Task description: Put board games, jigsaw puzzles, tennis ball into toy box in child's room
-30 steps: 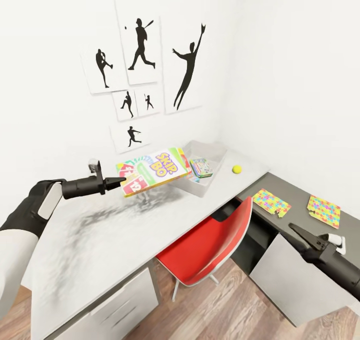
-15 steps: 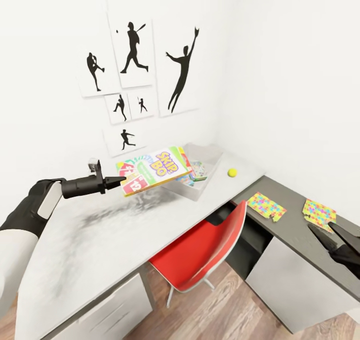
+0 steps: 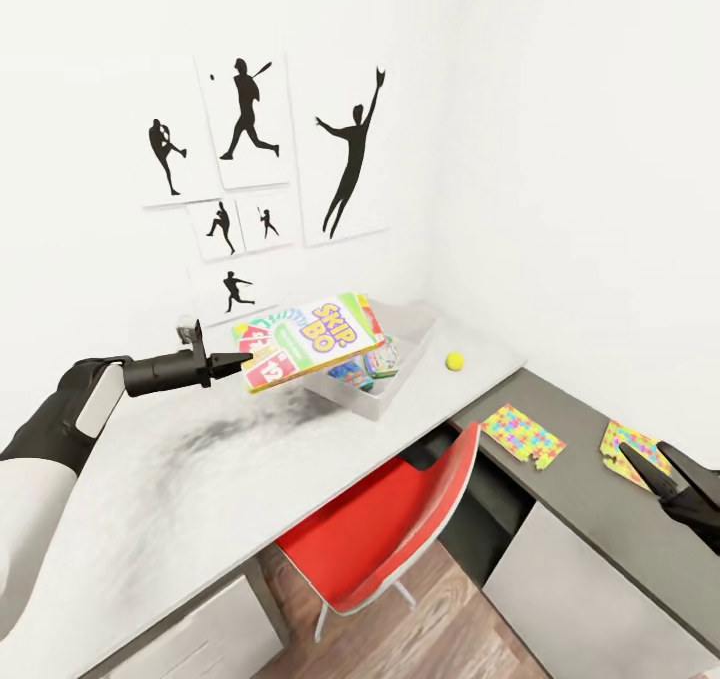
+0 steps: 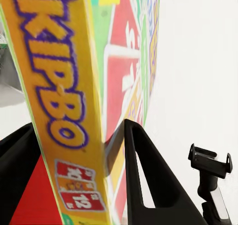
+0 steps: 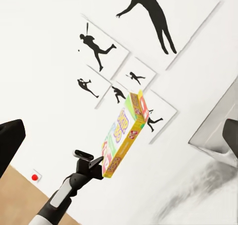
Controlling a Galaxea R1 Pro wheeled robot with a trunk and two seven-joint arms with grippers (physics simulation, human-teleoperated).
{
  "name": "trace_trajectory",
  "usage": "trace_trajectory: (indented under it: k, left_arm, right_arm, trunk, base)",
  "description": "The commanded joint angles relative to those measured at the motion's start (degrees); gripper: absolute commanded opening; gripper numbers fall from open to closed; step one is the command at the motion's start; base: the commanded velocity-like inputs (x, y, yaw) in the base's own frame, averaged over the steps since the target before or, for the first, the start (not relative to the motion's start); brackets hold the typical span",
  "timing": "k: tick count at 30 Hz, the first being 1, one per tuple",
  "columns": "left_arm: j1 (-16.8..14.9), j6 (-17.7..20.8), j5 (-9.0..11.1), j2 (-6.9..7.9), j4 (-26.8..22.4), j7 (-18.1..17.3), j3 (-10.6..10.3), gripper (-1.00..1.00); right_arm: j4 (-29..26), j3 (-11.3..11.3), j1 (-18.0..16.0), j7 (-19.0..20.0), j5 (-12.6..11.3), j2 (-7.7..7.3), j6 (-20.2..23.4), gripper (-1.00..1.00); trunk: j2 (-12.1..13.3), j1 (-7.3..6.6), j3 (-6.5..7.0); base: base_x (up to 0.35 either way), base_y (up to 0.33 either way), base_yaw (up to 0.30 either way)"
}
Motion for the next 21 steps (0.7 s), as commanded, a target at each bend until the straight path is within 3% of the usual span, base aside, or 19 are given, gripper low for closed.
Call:
trace_trajectory:
  k: [1, 12, 21]
  left_arm:
    - [-0.08, 0.34, 0.34, 0.01, 0.02, -0.17, -0.12, -1.0]
    - [-0.01, 0.34, 0.34, -0.38, 0.02, -0.17, -0.21, -1.0]
    - [0.01, 0.34, 0.34, -0.4, 0.02, -0.17, -0.21, -1.0]
  right_arm:
    - [0.01, -0.04, -0.07, 0.08, -0.05, -0.01, 0.26, 1.0]
    - [0.07, -0.15, -0.06, 0.08, 0.1, -0.15, 0.17, 1.0]
    - [0.18, -0.21, -0.05, 0.08, 0.19, -0.11, 0.17, 1.0]
  trunk:
    - [-0.11, 0.06, -0.02]
    - [-0.11, 0.06, 0.6]
    - [-0.11, 0.06, 1.0]
  base:
    - [0.273, -0.128, 0.123]
    - [0.312, -0.039, 0.227]
    - [0.162, -0.262, 0.263]
